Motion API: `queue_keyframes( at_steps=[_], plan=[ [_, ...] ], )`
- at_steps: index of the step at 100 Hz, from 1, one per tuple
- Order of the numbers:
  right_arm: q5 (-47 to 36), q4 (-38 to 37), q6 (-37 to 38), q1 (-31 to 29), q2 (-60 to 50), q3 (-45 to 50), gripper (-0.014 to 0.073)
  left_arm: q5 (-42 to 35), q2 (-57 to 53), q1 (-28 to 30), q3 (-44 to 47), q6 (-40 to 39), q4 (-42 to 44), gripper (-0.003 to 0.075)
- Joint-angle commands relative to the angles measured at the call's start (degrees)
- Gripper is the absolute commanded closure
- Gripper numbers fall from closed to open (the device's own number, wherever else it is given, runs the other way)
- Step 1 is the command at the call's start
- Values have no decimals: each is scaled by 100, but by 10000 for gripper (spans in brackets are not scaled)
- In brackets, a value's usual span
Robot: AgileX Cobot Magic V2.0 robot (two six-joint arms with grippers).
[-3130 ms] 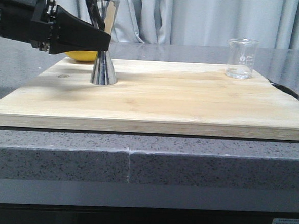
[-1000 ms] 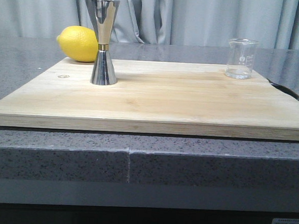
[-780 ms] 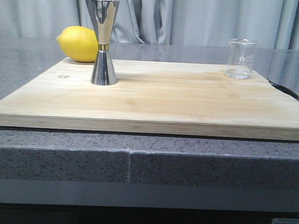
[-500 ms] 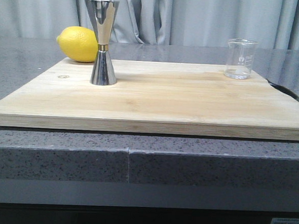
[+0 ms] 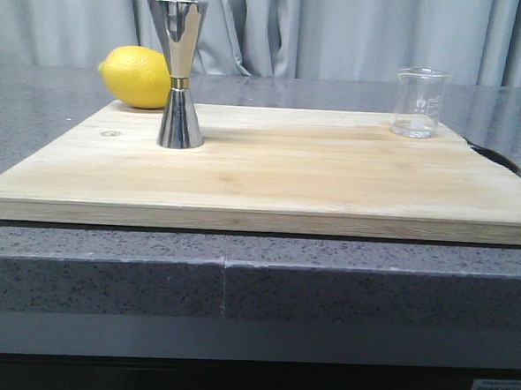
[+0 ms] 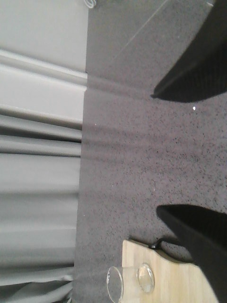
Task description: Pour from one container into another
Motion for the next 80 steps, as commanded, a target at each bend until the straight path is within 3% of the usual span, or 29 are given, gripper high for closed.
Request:
queue_keyframes(
  at_steps=[1,25,37,66,80],
  plan=[
    [-443,188,-34,-15,43,-84,247,541,3,6,-105,30,-333,270],
    [-867,211,-34,-15,43,-84,416,233,3,6,-18,57,-346,314],
    [-1182,211,-34,-15,43,-84,480,242,3,6,-18,57,-346,412],
    [-1687,211,-34,-15,43,-84,657,508,3,6,-18,57,-346,739],
    [-1721,-34,-34,-15,31,-84,662,595,3,6,-18,57,-346,739]
  ],
)
